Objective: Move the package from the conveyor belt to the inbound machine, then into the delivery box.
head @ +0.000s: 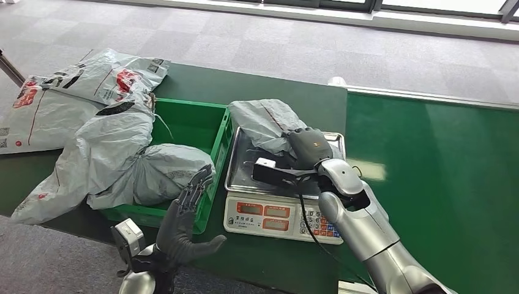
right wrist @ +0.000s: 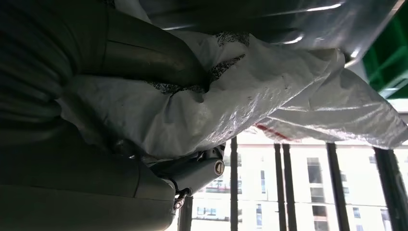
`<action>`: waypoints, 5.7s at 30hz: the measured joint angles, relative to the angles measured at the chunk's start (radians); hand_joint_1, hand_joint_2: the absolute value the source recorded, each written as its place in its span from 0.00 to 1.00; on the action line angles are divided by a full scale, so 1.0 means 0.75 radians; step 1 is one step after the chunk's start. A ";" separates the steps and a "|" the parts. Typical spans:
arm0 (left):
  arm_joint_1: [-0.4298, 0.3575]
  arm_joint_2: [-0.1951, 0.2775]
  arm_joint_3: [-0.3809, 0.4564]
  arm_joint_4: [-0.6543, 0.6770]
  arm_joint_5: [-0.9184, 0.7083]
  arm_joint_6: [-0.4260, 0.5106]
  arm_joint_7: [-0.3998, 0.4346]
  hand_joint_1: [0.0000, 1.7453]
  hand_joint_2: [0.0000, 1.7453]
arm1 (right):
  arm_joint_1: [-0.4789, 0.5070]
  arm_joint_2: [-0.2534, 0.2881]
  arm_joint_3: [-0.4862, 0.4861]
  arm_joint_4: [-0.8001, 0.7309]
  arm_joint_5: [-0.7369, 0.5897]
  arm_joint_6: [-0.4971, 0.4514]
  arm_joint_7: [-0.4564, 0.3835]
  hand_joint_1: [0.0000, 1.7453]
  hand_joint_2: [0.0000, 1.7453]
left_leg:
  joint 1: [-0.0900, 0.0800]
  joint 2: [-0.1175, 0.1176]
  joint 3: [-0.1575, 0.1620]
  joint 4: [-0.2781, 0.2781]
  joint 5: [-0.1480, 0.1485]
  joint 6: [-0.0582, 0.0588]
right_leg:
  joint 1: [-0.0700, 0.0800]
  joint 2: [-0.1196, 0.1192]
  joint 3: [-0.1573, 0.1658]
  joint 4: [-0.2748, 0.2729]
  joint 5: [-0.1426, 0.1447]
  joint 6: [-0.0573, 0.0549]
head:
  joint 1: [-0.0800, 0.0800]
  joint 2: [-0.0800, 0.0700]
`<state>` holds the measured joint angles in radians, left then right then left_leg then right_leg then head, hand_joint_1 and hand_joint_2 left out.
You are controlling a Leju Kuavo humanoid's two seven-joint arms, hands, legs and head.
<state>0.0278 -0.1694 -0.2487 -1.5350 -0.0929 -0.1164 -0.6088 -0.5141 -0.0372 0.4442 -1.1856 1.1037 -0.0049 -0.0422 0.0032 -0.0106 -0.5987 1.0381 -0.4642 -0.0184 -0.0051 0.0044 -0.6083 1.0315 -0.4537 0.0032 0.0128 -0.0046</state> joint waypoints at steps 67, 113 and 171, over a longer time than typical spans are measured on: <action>-1.157 -0.262 -0.855 1.265 -0.307 0.277 0.976 0.00 1.00 | 0.679 0.263 -0.578 -0.778 -1.248 -0.925 -0.877 0.00 1.00 | -0.003 -0.003 -0.009 0.000 0.006 0.003 | -0.003 -0.001 -0.011 -0.002 0.007 0.003 | 0.000 0.000; -1.204 -0.266 -1.259 1.352 0.128 0.592 0.836 0.75 1.00 | 0.713 0.276 -0.597 -0.782 -1.176 -0.828 -0.782 0.00 1.00 | -0.004 -0.003 -0.009 0.000 0.006 0.003 | -0.003 -0.001 -0.010 -0.002 0.007 0.003 | 0.000 0.000; -1.229 -0.267 -1.318 1.293 -0.012 0.316 0.920 0.00 1.00 | 0.661 0.280 -0.605 -0.721 -1.136 -0.743 -0.746 0.00 1.00 | -0.004 -0.003 -0.009 0.000 0.007 0.004 | -0.003 -0.001 -0.010 -0.002 0.008 0.004 | 0.000 0.000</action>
<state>-0.8943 -0.3693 -1.2371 -0.5650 -0.1019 0.1205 0.0809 -0.0185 0.1730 -0.0095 -1.7266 0.2514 -0.5619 -0.6020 0.0005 -0.0129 -0.6058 1.0382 -0.4590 -0.0158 -0.0078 0.0035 -0.6160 1.0302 -0.4479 0.0059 0.0130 -0.0046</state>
